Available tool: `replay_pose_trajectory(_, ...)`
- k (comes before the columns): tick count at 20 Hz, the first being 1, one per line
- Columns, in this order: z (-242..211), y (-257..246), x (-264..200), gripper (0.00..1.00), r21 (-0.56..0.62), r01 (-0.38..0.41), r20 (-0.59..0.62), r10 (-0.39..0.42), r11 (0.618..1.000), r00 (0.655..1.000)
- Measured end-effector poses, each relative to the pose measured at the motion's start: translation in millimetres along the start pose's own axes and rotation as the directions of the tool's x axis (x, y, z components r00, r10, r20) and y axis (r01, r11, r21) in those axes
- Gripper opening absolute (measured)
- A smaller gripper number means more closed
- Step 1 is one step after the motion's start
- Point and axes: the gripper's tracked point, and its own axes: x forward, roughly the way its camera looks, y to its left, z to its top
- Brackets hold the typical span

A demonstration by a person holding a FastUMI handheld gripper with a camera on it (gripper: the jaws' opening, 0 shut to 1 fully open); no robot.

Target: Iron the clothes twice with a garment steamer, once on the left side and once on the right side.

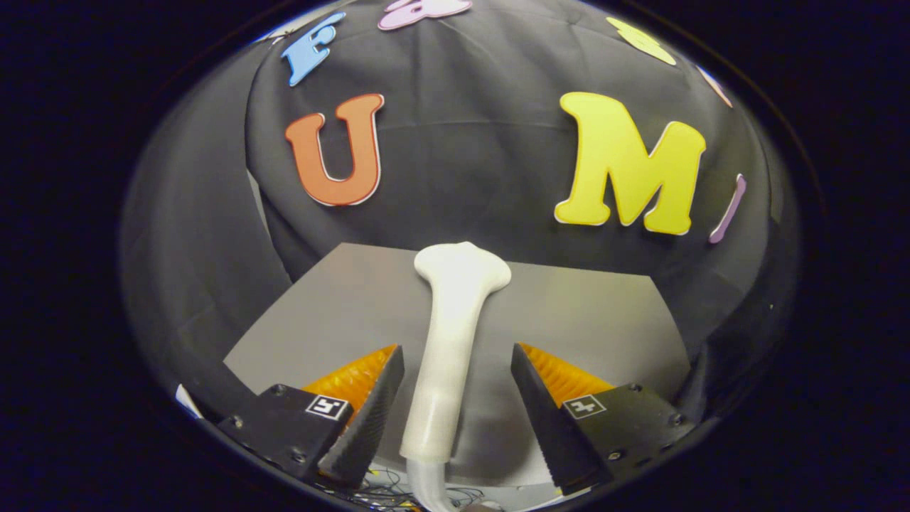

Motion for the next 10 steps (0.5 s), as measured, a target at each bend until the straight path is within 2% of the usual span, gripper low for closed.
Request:
replay_pose_trajectory(5, -18, 8, 20, 0.77, 0.049, 0.025, -0.112, -0.019, 0.999, 0.994)
replay_pose_trajectory(7, -17, 14, 18, 0.71, 0.041, 0.028, -0.106, -0.024, 0.999, 0.994)
replay_pose_trajectory(10, -14, 18, 21, 0.46, 0.015, 0.036, -0.112, -0.034, 0.999, 0.993)
